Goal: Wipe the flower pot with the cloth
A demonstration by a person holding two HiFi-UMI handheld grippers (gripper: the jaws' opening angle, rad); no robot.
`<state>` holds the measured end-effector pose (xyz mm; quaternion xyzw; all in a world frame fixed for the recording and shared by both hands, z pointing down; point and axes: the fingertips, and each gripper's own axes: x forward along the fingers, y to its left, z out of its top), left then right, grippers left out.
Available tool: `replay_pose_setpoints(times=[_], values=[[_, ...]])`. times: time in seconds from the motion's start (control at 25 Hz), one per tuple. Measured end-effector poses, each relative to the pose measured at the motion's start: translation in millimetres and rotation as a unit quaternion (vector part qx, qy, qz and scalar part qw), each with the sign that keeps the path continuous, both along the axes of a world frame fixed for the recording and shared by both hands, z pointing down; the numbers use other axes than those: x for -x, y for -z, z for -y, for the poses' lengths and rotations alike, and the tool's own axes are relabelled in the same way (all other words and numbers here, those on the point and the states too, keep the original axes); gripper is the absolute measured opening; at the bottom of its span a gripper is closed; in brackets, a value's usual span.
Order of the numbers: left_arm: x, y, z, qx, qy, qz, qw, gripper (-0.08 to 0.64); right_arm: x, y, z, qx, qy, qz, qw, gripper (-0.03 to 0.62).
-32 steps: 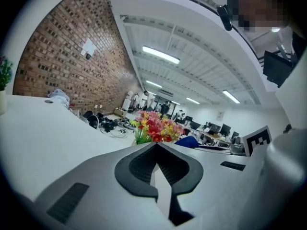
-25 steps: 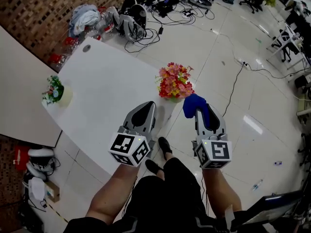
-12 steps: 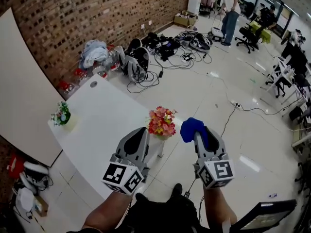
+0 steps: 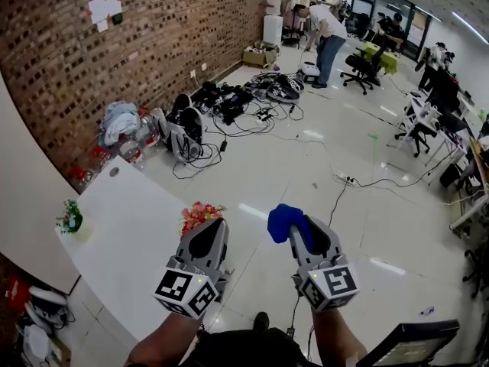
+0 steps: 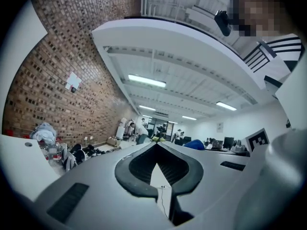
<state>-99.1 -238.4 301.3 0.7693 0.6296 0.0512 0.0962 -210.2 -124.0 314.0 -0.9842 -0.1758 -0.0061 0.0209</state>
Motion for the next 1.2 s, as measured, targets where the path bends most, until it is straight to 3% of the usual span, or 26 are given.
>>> replay_pose_setpoints(times=[0.32,0.68,0.8,1.0,1.2], values=[[20.8,-13.1,-78.3,-0.022,-0.041,-0.002,0.9989,0.004,23.8,5.6,-62.6,-0.013,-0.029,-0.016,0.999,0.098],[3.6,2.1,-154.8,0.013,-0.091,0.024,0.9955,0.005,13.0,18.6,-118.8,0.005,-0.064,-0.006,0.998,0.098],[-3.6,-3.9,-176.6,0.010,-0.107,0.029,0.9938,0.005,8.5,14.7,-140.5,-0.008,-0.084,-0.011,0.996,0.098],[-17.5,-20.0,-226.3,-0.002,-0.099,0.040,0.9943,0.003,3.5,7.6,-193.2,-0.009,-0.088,-0.010,0.996,0.098],[-30.4,-14.3,-298.6,-0.005,-0.073,0.024,0.9970,0.004,-14.0,10.4,-264.5,-0.015,-0.052,-0.020,0.998,0.098]])
